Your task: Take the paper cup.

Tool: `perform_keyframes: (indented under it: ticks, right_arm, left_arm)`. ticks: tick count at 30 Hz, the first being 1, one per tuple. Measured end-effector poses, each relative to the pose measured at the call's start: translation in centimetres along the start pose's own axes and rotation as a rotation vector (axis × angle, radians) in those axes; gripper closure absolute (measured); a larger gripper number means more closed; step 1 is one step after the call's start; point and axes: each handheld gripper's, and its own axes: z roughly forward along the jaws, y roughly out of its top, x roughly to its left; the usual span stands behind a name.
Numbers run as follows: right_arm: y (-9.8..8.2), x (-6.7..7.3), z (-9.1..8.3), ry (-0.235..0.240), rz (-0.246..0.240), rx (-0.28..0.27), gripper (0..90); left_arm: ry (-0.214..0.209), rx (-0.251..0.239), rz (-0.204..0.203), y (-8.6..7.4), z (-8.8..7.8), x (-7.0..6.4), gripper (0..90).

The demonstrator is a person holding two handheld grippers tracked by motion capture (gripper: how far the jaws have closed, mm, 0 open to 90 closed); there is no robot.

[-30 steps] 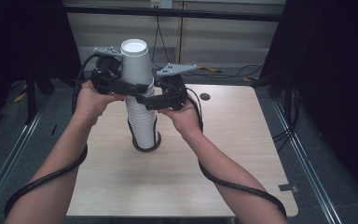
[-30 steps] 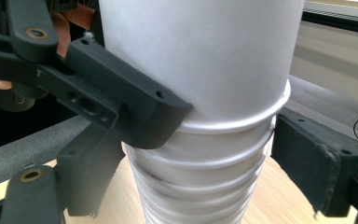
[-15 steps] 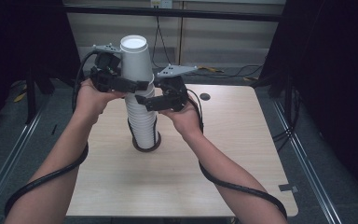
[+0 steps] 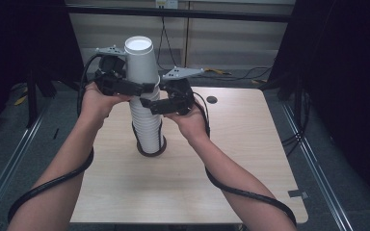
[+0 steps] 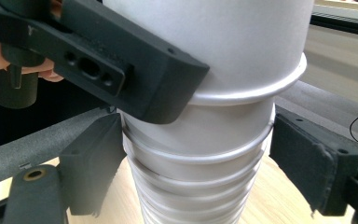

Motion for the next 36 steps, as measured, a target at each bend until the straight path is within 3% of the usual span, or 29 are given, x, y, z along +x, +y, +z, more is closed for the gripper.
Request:
perform_keyframes:
  ticks: [16,21,36]
  right_arm:
    - [0.0,0.0,-0.1,0.000,-0.008,0.004,17.6]
    - [0.0,0.0,-0.1,-0.001,-0.009,0.007,17.7]
    - [-0.1,0.0,-0.1,0.002,-0.012,0.010,17.3]
  left_arm:
    - [0.010,0.001,0.005,0.3,-0.4,-0.1,7.8]
    - [0.002,-0.031,-0.009,0.9,-1.1,0.0,7.9]
    - [-0.010,-0.046,-0.014,2.7,-2.5,-0.2,9.0]
